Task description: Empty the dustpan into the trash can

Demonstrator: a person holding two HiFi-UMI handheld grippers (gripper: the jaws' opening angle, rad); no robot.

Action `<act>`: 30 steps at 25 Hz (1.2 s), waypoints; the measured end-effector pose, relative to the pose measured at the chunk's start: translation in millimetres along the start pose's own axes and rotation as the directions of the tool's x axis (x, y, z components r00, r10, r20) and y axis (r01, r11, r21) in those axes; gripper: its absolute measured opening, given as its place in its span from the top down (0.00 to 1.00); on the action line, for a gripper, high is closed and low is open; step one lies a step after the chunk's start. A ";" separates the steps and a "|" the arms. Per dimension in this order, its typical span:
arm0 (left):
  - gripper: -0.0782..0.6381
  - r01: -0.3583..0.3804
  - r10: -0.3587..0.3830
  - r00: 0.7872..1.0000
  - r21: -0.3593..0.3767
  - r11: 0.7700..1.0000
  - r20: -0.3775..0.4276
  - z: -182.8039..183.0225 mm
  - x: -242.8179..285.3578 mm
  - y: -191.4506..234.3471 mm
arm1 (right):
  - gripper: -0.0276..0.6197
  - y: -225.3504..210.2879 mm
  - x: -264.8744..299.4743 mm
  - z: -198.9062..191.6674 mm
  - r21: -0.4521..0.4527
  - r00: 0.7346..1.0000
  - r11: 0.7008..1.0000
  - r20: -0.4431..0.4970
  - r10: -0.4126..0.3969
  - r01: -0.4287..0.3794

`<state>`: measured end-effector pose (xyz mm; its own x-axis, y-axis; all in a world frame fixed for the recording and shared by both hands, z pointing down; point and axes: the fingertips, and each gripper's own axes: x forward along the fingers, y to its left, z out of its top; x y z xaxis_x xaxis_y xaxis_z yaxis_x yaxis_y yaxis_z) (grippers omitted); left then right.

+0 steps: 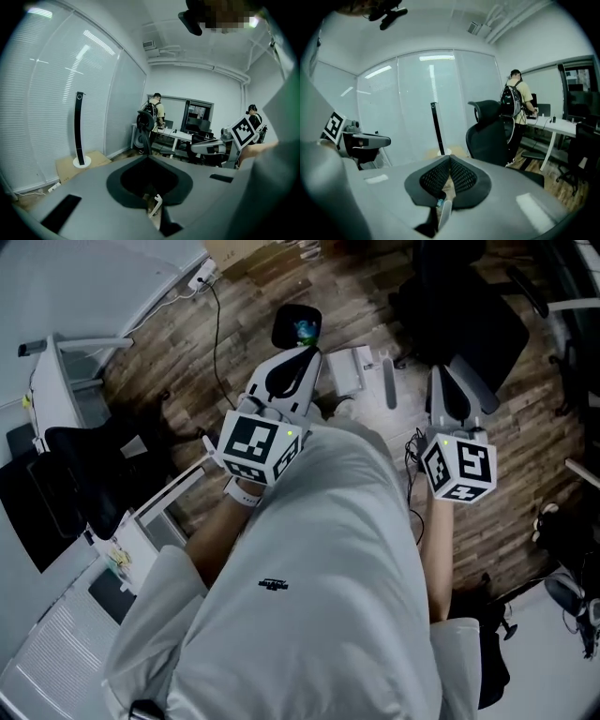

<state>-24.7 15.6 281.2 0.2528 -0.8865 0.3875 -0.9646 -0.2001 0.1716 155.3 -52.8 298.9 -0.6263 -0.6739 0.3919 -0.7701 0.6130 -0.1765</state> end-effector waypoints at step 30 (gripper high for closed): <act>0.88 0.056 -0.062 0.996 0.088 0.995 0.066 53.6 -19.7 -31.1 | 0.94 5.7 -66.2 56.6 -0.057 0.981 0.998 0.192 0.020 -0.009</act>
<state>-3.7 17.0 219.8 0.3065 -0.8980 0.3155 -0.9518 -0.2852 0.1128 185.5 -28.0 220.8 -0.6530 -0.7283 0.2076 -0.7563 0.6415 -0.1284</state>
